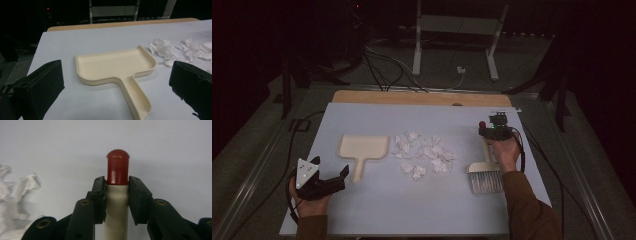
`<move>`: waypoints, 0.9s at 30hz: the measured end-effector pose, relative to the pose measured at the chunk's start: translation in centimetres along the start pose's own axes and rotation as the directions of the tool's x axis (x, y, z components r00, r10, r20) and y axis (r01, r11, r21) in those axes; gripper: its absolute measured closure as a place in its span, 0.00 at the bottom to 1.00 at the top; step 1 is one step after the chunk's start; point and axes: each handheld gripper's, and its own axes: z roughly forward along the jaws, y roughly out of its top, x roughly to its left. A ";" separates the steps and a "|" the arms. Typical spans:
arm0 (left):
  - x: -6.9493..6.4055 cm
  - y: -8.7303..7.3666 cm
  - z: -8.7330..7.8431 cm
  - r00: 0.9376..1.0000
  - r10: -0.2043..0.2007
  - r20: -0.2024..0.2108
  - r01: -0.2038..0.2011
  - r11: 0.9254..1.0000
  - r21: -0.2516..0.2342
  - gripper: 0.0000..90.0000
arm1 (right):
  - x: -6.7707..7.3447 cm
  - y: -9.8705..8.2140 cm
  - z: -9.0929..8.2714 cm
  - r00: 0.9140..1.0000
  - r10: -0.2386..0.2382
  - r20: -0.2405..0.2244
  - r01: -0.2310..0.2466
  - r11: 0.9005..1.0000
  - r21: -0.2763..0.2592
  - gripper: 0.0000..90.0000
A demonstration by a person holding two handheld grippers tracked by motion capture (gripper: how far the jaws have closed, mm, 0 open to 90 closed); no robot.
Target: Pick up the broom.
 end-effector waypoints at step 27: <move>-10.6 3.3 3.3 0.944 0.023 0.328 -0.020 1.000 -0.013 0.03 | 7.7 -2.4 -7.9 0.962 -0.210 -0.175 0.159 0.950 -0.269 0.77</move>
